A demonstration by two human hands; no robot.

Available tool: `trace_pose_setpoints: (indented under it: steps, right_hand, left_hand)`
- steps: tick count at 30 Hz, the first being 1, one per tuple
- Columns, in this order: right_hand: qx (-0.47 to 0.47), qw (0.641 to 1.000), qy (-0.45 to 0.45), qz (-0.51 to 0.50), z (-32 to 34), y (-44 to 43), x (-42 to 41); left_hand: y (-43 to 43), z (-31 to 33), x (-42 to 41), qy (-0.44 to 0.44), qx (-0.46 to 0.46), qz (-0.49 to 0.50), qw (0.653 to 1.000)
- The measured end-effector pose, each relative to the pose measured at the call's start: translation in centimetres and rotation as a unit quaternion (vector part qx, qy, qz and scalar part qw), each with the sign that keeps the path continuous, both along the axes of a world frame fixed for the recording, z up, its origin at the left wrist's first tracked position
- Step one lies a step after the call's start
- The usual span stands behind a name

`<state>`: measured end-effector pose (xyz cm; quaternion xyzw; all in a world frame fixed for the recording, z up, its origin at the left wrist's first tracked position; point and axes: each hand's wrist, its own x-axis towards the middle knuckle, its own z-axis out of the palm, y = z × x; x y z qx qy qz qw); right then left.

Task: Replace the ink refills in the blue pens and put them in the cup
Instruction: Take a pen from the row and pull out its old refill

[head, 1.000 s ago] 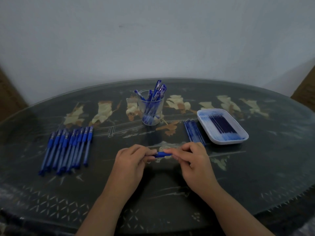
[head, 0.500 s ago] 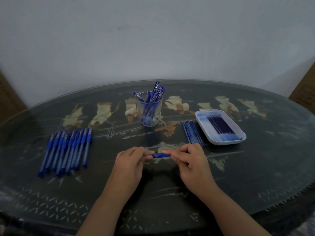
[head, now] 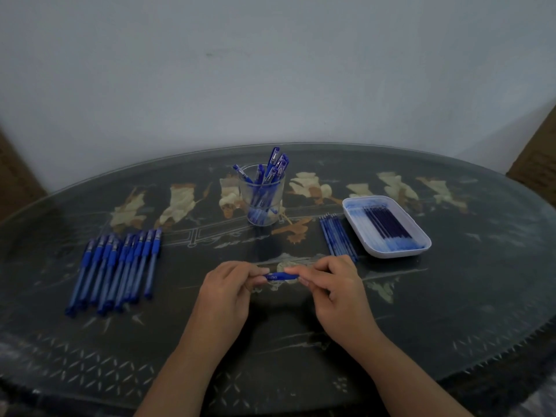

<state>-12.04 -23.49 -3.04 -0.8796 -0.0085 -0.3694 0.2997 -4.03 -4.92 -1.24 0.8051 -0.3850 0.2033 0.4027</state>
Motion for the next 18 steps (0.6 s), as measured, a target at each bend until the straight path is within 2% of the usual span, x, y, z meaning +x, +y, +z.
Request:
trace_pose_setpoints:
  steps: [3,5,7,12,16,18]
  right_hand:
    - [0.002,1.0,-0.003,0.004,-0.1,0.1,-0.1]
    - [0.024,1.0,0.006,-0.018,-0.1,-0.6,-0.2]
    - [0.055,0.998,0.012,-0.033,0.0,-1.2,-0.1]
    - [0.044,0.998,0.012,-0.035,-0.1,-0.7,0.3]
    - [0.029,0.998,0.012,-0.052,-0.2,-0.7,0.3]
    - [0.03,0.998,0.023,-0.059,-0.1,-0.5,0.3]
  left_hand:
    - [-0.2,0.8,-0.5,-0.008,0.009,0.004,1.0]
    - [0.4,1.1,-0.2,0.075,-0.009,0.065,0.995]
    - [1.3,1.0,0.5,0.142,-0.066,0.114,0.981]
    - [1.3,0.9,0.9,0.096,-0.034,0.101,0.99]
    - [1.1,0.0,1.8,0.108,0.004,0.093,0.99]
    - [0.9,-0.1,1.8,0.123,0.055,0.098,0.986]
